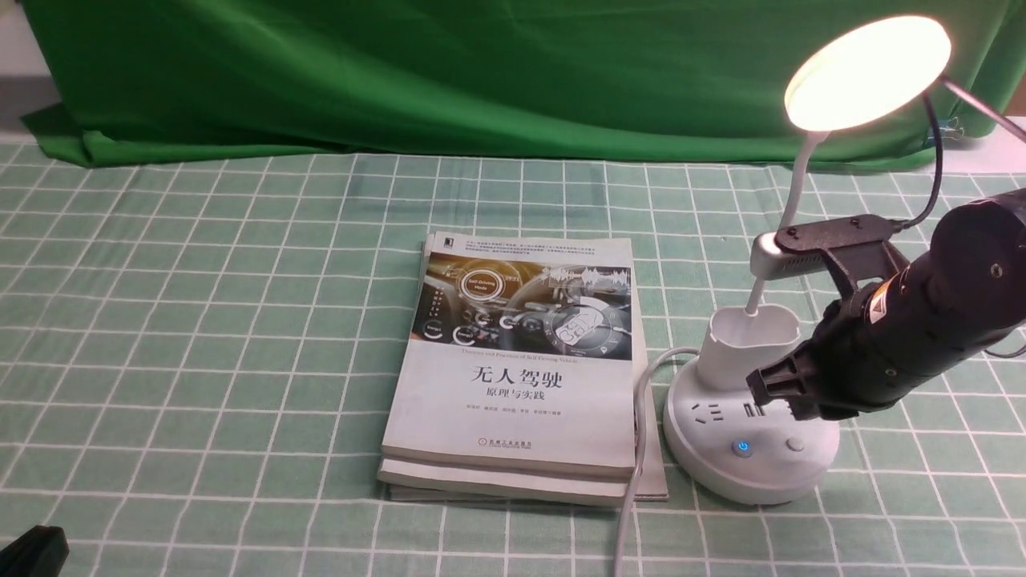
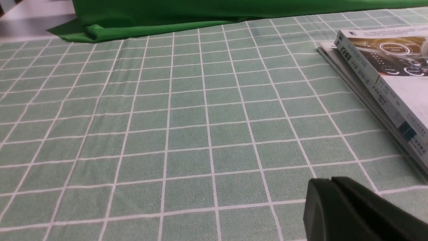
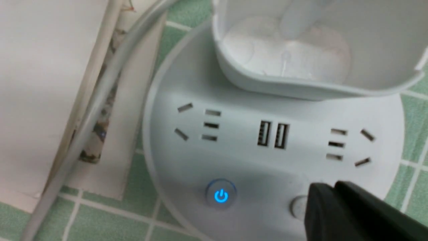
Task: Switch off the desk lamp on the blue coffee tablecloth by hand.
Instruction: 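Press the power button on the lamp base to turn the lamp off with the right gripper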
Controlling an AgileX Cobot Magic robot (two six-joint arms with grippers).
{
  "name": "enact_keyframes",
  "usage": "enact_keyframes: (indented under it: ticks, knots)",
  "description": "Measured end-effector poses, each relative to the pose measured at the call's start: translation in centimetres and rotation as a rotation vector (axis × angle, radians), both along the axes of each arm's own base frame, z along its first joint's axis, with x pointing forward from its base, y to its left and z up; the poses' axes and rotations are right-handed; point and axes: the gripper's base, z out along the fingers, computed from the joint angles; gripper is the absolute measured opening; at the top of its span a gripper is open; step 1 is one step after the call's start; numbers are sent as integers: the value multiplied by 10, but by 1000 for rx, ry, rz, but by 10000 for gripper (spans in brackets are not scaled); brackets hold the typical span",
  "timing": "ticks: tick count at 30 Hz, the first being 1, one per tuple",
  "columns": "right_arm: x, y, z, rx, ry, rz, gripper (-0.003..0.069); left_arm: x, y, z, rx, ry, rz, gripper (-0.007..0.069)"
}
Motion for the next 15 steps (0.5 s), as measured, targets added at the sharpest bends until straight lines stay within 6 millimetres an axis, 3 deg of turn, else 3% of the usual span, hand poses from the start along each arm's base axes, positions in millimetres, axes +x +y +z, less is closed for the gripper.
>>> enact_keyframes:
  ticks: [7, 15]
  knots:
    - [5, 2, -28, -32, 92, 0, 41, 0, 0, 0, 0, 0, 0, 0]
    - [7, 2, -26, -32, 83, 1, 41, 0, 0, 0, 0, 0, 0, 0]
